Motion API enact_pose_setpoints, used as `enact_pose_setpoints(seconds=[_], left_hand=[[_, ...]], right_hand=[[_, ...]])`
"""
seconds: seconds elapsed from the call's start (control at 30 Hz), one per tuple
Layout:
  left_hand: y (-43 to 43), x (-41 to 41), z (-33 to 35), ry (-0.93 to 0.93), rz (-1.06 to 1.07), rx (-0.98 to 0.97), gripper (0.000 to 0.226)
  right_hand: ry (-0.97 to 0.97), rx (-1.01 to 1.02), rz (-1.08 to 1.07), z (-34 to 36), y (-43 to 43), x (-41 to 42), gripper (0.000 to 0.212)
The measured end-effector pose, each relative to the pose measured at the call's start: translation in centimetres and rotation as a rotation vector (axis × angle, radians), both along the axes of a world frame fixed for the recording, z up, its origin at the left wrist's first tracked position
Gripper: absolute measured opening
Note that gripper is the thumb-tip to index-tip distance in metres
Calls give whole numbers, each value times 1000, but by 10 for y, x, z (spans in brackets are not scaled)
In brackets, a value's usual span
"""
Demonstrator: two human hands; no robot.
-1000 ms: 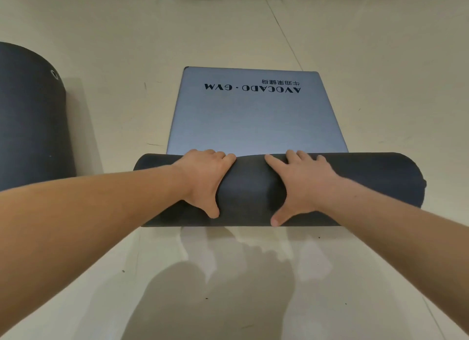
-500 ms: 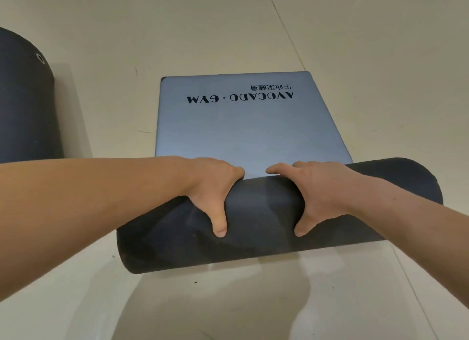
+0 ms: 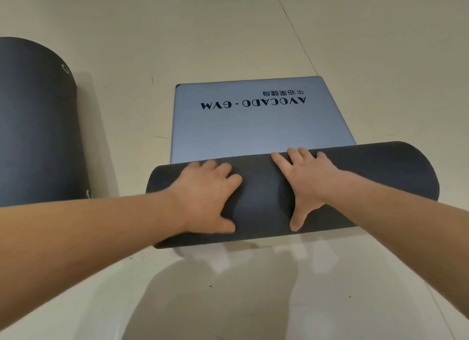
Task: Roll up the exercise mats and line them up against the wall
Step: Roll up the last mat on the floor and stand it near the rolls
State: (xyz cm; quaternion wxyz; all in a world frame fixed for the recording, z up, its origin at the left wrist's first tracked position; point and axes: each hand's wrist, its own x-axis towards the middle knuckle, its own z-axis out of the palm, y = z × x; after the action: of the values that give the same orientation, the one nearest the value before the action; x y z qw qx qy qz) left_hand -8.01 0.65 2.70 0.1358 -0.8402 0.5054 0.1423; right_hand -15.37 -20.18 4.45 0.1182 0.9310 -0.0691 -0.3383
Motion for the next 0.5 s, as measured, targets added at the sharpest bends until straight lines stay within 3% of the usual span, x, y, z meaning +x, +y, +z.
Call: enact_pose_setpoints(seconds=[0.07, 0.13, 0.23, 0.33, 0.5], left_hand=[[9, -17, -15, 33, 69, 101, 133], [14, -22, -32, 32, 120, 98, 146], [12, -15, -44, -11, 123, 39, 143], [6, -6, -49, -34, 125, 36, 142], [-8, 16, -39, 38, 96, 36, 139]], right_hand=[[12, 60, -39, 6, -8, 13, 171], [5, 51, -66, 7, -9, 18, 170], [-72, -55, -2, 5, 2, 15, 162], [-121, -39, 27, 1, 9, 5, 152], [-136, -100, 9, -25, 19, -10, 165]])
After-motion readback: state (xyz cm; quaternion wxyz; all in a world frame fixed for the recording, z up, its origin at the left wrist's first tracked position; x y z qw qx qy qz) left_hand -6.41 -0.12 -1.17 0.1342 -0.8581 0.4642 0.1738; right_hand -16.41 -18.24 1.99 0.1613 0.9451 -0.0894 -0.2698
